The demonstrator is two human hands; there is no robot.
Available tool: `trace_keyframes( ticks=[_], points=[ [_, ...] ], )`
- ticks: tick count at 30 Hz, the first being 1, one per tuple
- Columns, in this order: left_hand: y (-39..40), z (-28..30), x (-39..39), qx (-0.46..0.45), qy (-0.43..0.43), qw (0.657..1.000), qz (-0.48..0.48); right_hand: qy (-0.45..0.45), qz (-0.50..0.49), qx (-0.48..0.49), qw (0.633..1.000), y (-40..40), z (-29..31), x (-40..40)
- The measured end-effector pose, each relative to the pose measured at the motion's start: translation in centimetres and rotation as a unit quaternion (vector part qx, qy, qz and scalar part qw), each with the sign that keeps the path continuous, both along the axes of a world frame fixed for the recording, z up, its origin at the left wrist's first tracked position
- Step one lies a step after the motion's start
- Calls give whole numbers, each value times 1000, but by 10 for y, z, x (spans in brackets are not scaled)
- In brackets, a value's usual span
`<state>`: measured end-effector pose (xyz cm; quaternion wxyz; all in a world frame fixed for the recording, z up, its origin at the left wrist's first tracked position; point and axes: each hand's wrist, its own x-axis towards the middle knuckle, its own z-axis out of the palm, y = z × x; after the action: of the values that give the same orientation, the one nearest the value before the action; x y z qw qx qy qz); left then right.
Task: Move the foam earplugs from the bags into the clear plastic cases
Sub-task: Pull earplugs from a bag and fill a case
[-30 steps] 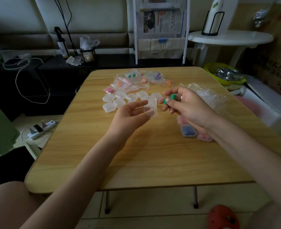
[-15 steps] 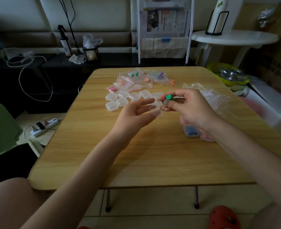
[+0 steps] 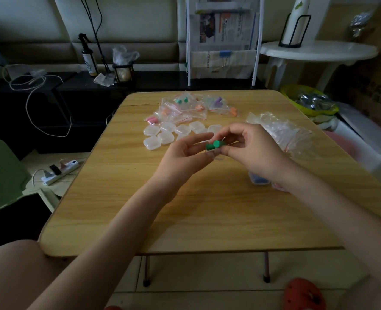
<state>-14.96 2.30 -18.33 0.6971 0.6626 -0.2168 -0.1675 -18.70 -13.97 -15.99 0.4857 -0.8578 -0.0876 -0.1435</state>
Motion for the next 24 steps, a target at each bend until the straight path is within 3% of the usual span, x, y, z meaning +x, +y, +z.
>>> trace_keyframes(
  ticks=[10, 14, 19, 24],
  points=[
    [0, 1, -2, -28, 20, 999, -14, -5, -8, -22, 1000, 1, 0, -1],
    [1, 4, -2, -65, 57, 996, -16, -46, -16, -62, 997, 2, -2, -1],
    [0, 1, -4, -55, 43, 997, -11, -83, -36, -112, 990, 4, -5, 0],
    [-5, 2, -5, -71, 91, 992, 47, -67, -35, -23, 997, 1, -3, 1]
  ],
)
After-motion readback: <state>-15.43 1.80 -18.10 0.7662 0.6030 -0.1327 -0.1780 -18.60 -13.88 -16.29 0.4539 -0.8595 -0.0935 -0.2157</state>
